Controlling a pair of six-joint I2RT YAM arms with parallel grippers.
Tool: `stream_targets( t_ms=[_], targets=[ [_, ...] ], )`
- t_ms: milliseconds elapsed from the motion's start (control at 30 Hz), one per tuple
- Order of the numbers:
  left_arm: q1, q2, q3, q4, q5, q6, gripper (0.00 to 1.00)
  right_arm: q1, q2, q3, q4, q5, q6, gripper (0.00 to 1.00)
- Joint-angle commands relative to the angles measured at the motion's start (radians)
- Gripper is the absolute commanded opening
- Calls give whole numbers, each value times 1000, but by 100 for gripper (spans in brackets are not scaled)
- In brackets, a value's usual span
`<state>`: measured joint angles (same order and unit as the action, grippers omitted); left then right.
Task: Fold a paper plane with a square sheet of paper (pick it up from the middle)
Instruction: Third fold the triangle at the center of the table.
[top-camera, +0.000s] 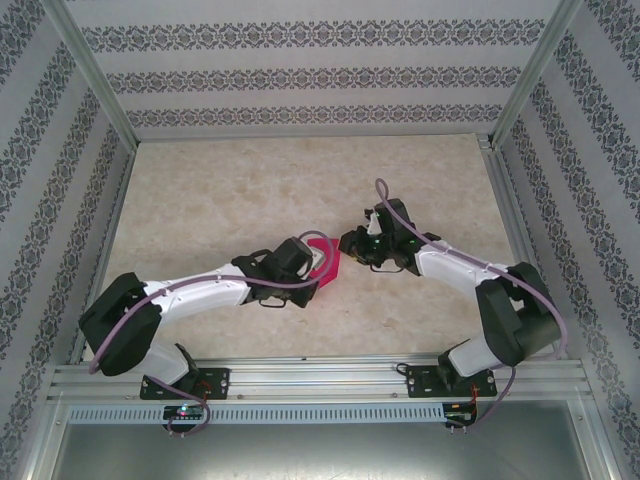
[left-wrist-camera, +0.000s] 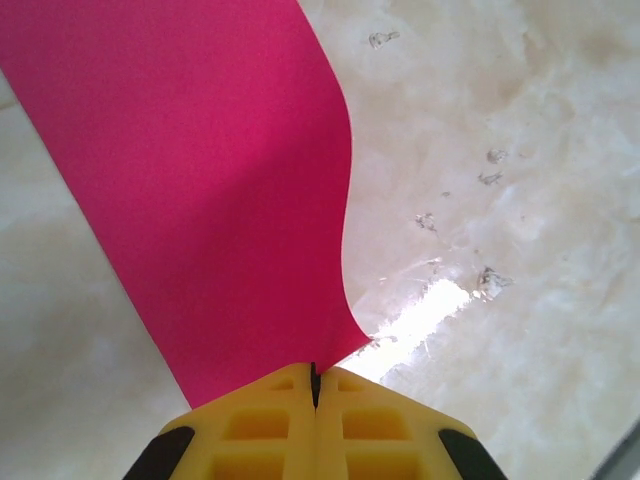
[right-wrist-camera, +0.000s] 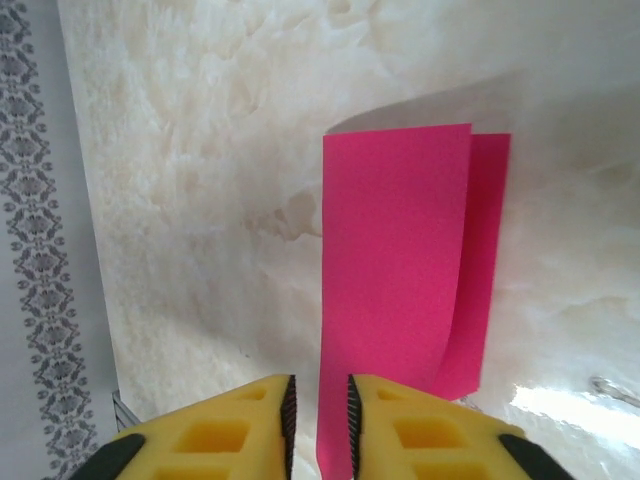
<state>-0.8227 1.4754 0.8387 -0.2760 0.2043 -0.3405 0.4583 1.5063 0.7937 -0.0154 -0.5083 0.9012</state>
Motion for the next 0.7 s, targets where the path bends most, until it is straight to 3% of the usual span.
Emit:
stream_targets(
  t_ms=[0,300,667],
  targets=[
    [35,-24,-17,42,151,-16,2,27,56,59,-7,-45,-40,18],
    [79,6,-3,34,209,-7,3,66,225,249,-245,41,-182,16],
    [131,74,28,11,272,5,5,65,379,339,-317,74,-282,16]
  ],
)
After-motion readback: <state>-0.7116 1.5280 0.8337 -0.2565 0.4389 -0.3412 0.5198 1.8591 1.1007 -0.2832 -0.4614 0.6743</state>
